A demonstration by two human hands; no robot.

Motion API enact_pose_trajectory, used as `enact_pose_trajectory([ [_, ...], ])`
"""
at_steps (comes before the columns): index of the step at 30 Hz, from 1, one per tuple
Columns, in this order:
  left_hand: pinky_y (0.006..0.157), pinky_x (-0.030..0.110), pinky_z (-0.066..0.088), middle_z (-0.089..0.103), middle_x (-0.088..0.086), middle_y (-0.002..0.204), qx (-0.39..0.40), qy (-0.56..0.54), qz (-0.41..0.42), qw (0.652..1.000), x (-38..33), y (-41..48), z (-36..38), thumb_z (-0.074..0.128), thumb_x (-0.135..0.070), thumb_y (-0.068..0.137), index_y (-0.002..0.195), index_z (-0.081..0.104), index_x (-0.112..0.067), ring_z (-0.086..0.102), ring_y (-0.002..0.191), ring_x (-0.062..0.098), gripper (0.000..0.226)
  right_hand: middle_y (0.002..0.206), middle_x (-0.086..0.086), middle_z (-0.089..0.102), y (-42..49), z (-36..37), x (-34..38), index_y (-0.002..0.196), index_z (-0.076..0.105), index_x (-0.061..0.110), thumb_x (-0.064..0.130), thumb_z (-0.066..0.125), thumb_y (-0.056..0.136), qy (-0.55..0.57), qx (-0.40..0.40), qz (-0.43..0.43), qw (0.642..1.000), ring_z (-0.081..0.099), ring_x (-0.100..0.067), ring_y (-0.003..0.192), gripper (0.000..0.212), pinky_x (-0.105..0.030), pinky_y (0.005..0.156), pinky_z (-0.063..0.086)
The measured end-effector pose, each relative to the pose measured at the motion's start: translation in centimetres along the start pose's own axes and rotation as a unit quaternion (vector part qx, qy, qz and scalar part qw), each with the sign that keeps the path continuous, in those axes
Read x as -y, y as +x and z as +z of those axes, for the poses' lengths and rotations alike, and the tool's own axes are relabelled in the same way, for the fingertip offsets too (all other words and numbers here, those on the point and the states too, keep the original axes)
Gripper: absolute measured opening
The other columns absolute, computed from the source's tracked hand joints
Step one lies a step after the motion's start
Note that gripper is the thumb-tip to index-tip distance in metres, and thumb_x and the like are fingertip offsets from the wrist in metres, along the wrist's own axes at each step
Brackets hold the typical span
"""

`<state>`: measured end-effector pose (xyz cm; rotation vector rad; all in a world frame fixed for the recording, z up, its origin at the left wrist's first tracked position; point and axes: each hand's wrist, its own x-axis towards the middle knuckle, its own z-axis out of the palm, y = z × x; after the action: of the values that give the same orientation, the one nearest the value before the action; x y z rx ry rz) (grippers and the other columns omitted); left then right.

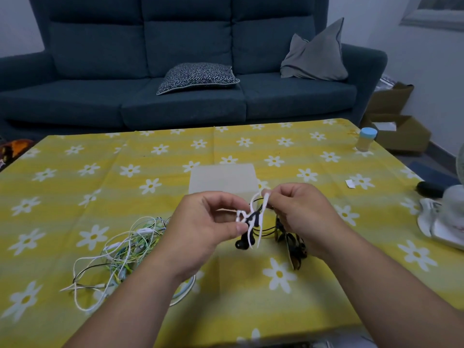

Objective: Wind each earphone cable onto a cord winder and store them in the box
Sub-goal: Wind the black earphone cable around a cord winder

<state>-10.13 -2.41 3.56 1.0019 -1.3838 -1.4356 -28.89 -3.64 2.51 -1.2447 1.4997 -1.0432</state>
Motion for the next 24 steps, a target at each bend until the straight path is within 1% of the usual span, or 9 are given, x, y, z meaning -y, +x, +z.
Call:
enact_pose_trajectory([
  [2,0.066,0.025,0.055,0.073,0.008,0.077,-0.027,-0.071,0.02,0.997,0.1,0.2,0.0,0.073,0.012,0.059,0.075,0.077,-0.012,0.07,0.068,0.018,0.029,0.047,0.011,0.04,-0.3,0.4,0.0,0.077,0.07,0.007,0.032,0.063,0.094,-0.025,0.038,0.02,0.999,0.031,-0.007,0.042,0.031,-0.026,0.051,0.024],
  [4,0.066,0.025,0.056,0.073,0.008,0.079,-0.073,-0.114,0.03,0.99,0.4,0.5,-0.3,0.072,0.006,0.058,0.077,0.077,-0.012,0.069,0.069,0.02,0.026,0.051,0.006,0.039,-0.7,1.1,0.0,0.088,0.069,0.001,0.031,0.055,0.1,-0.026,0.112,0.037,0.993,0.028,-0.01,0.044,0.035,-0.026,0.047,0.021],
  [6,0.068,0.028,0.056,0.072,0.009,0.08,-0.125,-0.118,0.035,0.985,0.6,0.7,-0.7,0.076,0.006,0.057,0.081,0.075,-0.01,0.068,0.072,0.022,0.029,0.054,0.002,0.04,-1.2,1.9,0.2,0.088,0.066,0.002,0.028,0.046,0.104,0.004,0.18,0.047,0.982,0.027,-0.011,0.045,0.037,-0.023,0.044,0.021],
  [8,0.073,0.035,0.056,0.072,0.01,0.08,-0.168,-0.107,0.035,0.979,0.8,0.8,-0.9,0.08,0.007,0.061,0.087,0.073,-0.009,0.066,0.075,0.024,0.031,0.055,0.0,0.046,-1.7,2.3,0.5,0.086,0.064,0.005,0.024,0.042,0.106,0.013,0.204,0.038,0.978,0.032,-0.013,0.045,0.035,-0.024,0.045,0.025],
  [11,0.081,0.039,0.055,0.071,0.009,0.08,-0.223,-0.096,0.028,0.97,0.9,1.0,-1.3,0.071,0.013,0.074,0.087,0.072,-0.008,0.065,0.078,0.025,0.025,0.056,-0.002,0.05,-2.0,2.4,0.5,0.087,0.064,0.003,0.022,0.044,0.105,-0.006,0.224,0.014,0.974,0.039,-0.015,0.046,0.033,-0.028,0.048,0.03],
  [14,0.078,0.036,0.056,0.072,0.008,0.08,-0.259,-0.044,0.022,0.965,1.1,1.2,-1.8,0.073,0.013,0.075,0.086,0.073,-0.01,0.066,0.074,0.021,0.025,0.054,0.001,0.042,-2.0,2.2,0.8,0.085,0.067,0.007,0.022,0.046,0.104,0.013,0.235,0.003,0.972,0.031,-0.014,0.048,0.032,-0.026,0.048,0.024],
  [20,0.061,0.019,0.052,0.074,-0.002,0.073,-0.237,0.113,0.032,0.964,1.0,1.1,-1.6,0.078,0.009,0.072,0.084,0.074,-0.017,0.066,0.064,0.011,0.029,0.051,0.004,0.034,-2.4,2.0,1.7,0.082,0.073,0.011,0.013,0.058,0.097,0.018,0.233,-0.047,0.971,0.023,-0.013,0.049,0.021,-0.025,0.047,0.018],
  [22,0.056,0.018,0.047,0.067,-0.012,0.061,-0.193,0.176,0.031,0.965,1.0,0.9,-1.1,0.08,0.007,0.071,0.08,0.074,-0.021,0.06,0.056,0.006,0.03,0.048,0.003,0.033,-2.2,1.9,1.8,0.08,0.072,0.006,0.008,0.058,0.095,0.048,0.19,-0.06,0.979,0.023,-0.013,0.046,0.021,-0.024,0.045,0.018],
  [24,0.056,0.021,0.046,0.06,-0.013,0.056,-0.15,0.204,0.024,0.967,1.1,0.8,-0.9,0.079,0.008,0.071,0.077,0.074,-0.023,0.055,0.055,0.008,0.032,0.049,0.0,0.034,-1.9,1.5,1.9,0.075,0.071,0.004,0.005,0.058,0.093,0.064,0.116,-0.065,0.989,0.024,-0.014,0.045,0.022,-0.023,0.044,0.019],
])
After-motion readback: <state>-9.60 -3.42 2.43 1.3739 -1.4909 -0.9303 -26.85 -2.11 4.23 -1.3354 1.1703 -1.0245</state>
